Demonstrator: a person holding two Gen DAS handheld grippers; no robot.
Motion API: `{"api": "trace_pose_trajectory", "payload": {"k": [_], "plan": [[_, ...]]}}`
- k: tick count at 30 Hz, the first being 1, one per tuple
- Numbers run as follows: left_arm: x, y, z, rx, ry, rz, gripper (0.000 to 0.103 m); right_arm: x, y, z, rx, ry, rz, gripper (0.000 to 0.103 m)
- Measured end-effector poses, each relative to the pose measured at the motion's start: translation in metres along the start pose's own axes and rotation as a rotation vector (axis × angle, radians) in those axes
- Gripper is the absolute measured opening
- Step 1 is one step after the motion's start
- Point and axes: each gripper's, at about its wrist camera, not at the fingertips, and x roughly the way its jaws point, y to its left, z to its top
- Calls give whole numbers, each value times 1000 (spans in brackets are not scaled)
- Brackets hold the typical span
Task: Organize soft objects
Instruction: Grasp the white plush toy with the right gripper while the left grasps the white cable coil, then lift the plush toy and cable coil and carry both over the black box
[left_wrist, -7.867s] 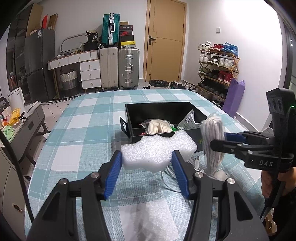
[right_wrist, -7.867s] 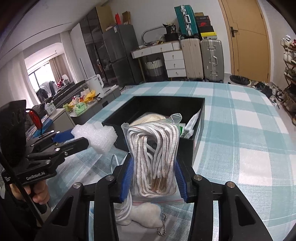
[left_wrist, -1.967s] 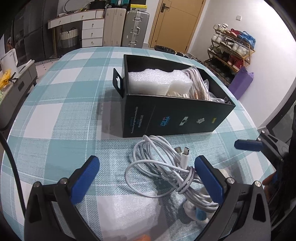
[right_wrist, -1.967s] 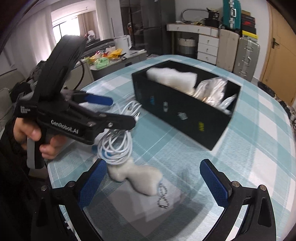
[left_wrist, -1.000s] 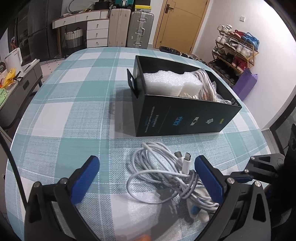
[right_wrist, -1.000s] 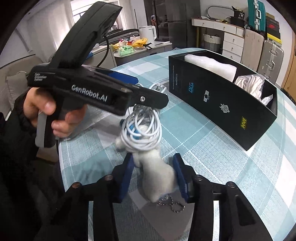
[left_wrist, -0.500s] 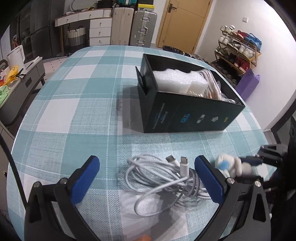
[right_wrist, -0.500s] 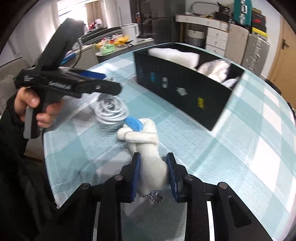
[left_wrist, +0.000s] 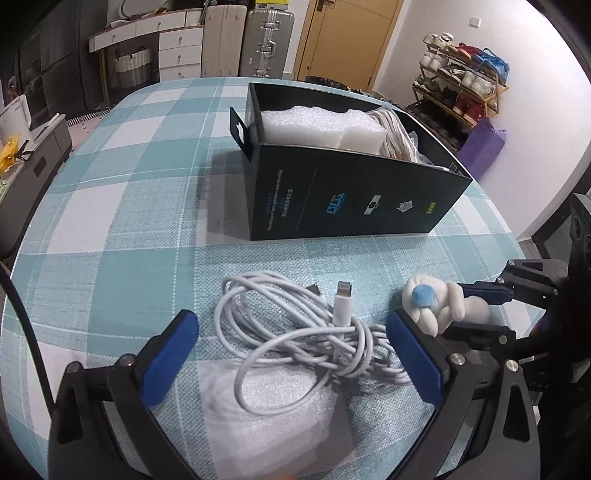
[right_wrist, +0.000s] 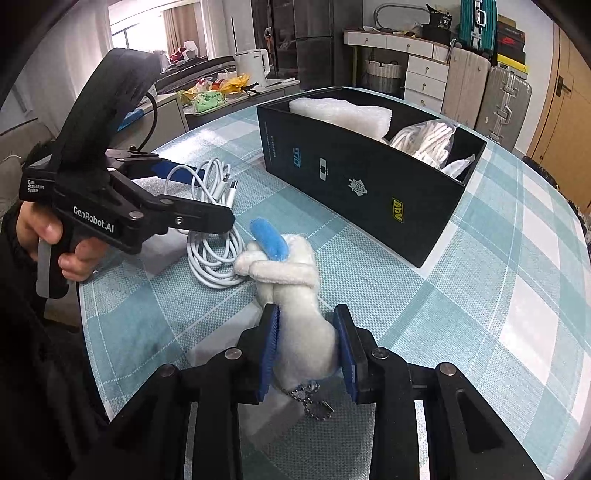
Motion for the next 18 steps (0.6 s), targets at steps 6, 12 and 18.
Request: {"api": "trace_pose_trajectory", "payload": {"k": [6, 12, 18], "plan": [[-3, -1, 3, 22, -33, -26, 71, 1, 0, 0, 0, -3, -1, 31], [-11, -10, 3, 73, -78, -37, 65, 0, 0, 0, 2, -9, -2, 30], [-19, -13, 6, 89, -108, -40, 65, -2, 0, 0, -2, -10, 10, 30]]}}
